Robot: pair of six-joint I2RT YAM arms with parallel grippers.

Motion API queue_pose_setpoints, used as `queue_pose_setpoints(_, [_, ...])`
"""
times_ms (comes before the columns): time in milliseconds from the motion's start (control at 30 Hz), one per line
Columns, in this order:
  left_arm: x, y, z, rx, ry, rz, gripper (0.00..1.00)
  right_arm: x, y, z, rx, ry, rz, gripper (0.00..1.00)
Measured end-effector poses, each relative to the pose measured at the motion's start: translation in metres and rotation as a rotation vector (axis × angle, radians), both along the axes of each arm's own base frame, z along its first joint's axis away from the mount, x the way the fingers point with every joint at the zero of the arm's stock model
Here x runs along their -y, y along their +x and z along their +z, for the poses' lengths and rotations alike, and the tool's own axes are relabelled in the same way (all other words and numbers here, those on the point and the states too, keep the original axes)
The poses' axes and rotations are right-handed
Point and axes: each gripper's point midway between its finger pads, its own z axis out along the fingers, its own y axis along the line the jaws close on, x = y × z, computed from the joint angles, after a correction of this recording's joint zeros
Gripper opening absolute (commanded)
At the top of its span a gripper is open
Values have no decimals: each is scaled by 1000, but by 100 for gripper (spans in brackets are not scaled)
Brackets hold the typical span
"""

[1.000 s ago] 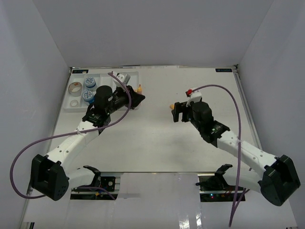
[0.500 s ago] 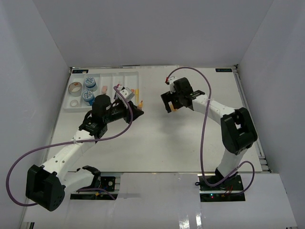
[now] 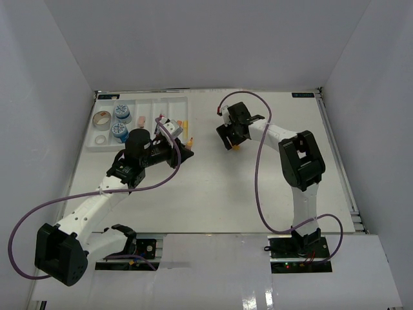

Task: Sort the stationery into containers
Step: Pick up the pen cap from the center of the board.

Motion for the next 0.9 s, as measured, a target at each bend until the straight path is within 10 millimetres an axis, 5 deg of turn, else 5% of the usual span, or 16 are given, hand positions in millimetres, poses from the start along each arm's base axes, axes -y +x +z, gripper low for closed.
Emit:
queue_pose_setpoints(200, [0,1,-2,-7,4,1,0,0,2,-14,-21,-20,12,60])
queue_pose_setpoints(833, [-4,6,-5,-30,3,48,0,10,-5,-11,-14,-26,-23,25])
queue_pose_setpoints(900, [-4,7,-5,-39,-4,61,0,12,-17,-3,-8,-14,-30,10])
